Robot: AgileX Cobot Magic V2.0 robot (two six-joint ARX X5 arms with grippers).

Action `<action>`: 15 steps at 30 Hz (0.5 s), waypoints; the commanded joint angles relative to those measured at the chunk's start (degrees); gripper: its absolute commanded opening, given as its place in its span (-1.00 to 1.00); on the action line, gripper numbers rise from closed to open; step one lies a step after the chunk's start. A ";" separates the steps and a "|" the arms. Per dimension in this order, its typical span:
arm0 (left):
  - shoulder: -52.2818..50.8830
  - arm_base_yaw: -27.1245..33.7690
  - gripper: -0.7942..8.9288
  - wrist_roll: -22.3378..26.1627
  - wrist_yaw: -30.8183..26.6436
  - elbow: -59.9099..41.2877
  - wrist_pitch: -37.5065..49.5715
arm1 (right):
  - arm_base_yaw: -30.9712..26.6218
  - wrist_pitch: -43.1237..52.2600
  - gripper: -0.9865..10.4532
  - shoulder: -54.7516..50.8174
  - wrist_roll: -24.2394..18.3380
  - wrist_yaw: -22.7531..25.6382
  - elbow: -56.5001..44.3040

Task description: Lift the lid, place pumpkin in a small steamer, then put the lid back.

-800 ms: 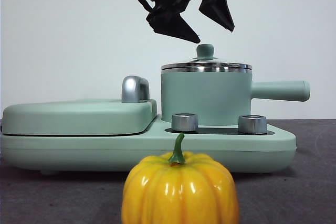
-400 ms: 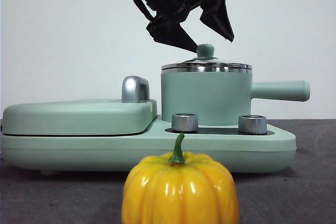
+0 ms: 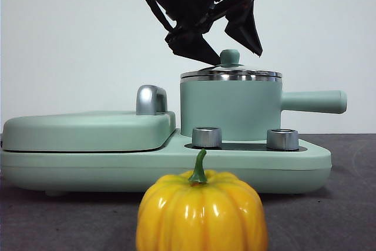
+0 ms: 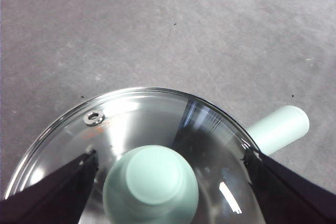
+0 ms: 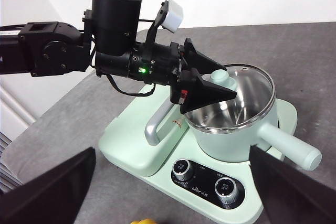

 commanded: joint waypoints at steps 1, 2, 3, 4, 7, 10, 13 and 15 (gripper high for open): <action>2.14 -0.31 0.04 -0.37 -0.31 1.75 0.44 | 0.02 0.33 -0.01 0.20 -0.59 -0.04 0.94; 2.25 -0.31 0.02 -0.39 -0.31 1.75 0.42 | 0.02 0.33 -0.01 0.20 -0.59 -0.04 0.94; 2.27 -0.31 -0.05 -0.39 -0.31 1.75 0.39 | 0.02 0.33 -0.01 0.20 -0.59 -0.04 0.94; 2.27 -0.31 -0.14 -0.37 -0.33 1.75 0.46 | 0.02 0.31 -0.01 0.20 -0.59 -0.04 0.94; 2.27 -0.35 -0.39 -0.37 -0.33 1.77 0.96 | 0.02 0.33 -0.01 0.17 -0.59 -0.04 0.94; 2.27 -0.35 -0.57 -0.28 -0.33 1.84 0.96 | 0.02 0.33 -0.01 0.20 -0.59 -0.04 0.94; 2.27 -0.28 -0.69 0.09 -0.33 1.86 1.18 | 0.02 0.33 -0.01 0.20 -0.59 -0.04 0.94; 2.27 -0.24 -0.73 0.74 -0.33 2.03 1.27 | 0.02 0.33 -0.01 0.17 -0.57 -0.04 0.94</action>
